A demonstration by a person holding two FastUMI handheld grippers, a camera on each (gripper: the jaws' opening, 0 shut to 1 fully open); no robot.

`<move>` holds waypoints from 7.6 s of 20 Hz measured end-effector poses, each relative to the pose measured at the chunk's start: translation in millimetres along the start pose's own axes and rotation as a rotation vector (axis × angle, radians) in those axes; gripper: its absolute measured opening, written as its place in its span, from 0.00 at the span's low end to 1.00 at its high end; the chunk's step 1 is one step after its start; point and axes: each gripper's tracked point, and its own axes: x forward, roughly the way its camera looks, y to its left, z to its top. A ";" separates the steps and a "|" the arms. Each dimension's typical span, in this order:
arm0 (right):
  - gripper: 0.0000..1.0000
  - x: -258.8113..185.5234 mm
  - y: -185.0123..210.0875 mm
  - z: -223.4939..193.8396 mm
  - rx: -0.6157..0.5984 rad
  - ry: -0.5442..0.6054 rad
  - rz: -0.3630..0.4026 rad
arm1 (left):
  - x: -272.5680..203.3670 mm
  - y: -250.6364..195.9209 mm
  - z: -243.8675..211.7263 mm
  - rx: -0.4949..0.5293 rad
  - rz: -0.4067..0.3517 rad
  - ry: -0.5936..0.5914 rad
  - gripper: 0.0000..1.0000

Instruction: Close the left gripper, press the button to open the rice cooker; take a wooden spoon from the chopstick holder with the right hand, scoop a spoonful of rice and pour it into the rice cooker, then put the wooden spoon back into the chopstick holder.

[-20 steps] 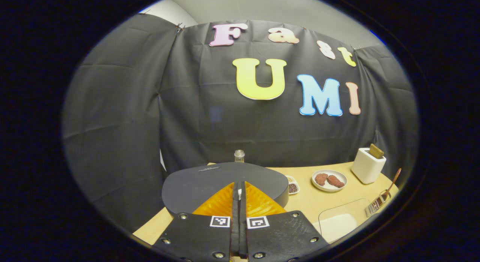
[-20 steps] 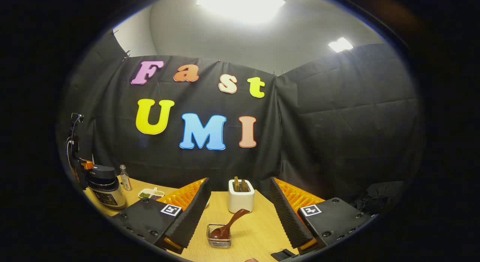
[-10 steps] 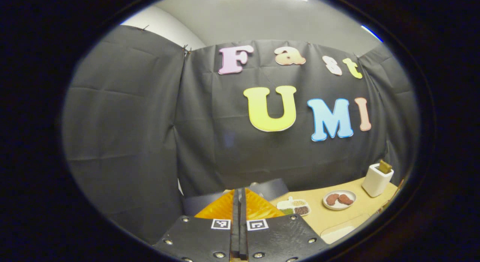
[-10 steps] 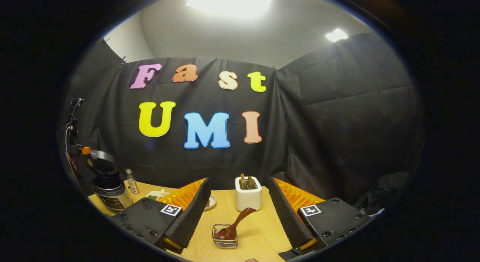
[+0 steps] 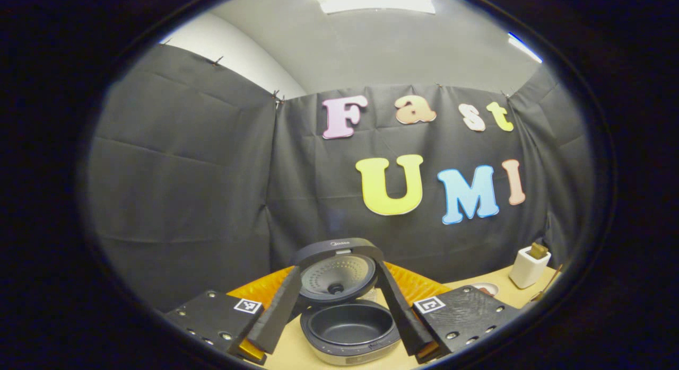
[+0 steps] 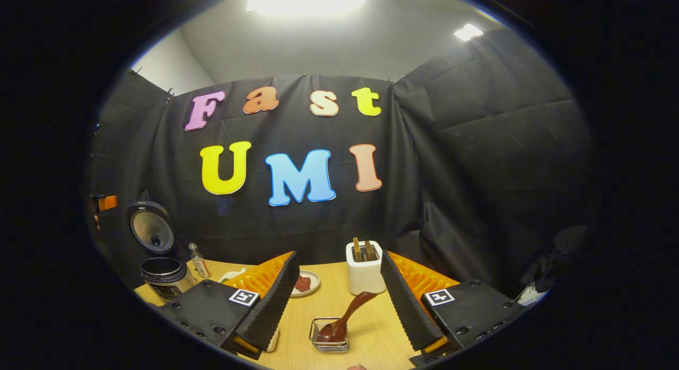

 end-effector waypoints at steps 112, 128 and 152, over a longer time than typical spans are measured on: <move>0.10 66.0 249.7 -227.3 0.310 0.553 0.159 | -55.9 162.8 -71.7 0.002 0.141 0.119 0.87; 0.10 74.1 209.3 -190.3 0.926 0.633 0.159 | -62.8 140.9 -55.0 0.012 0.117 0.096 0.87; 0.06 118.1 432.8 -101.1 1.084 0.675 0.484 | -86.7 231.4 -67.9 -0.008 0.278 0.112 0.87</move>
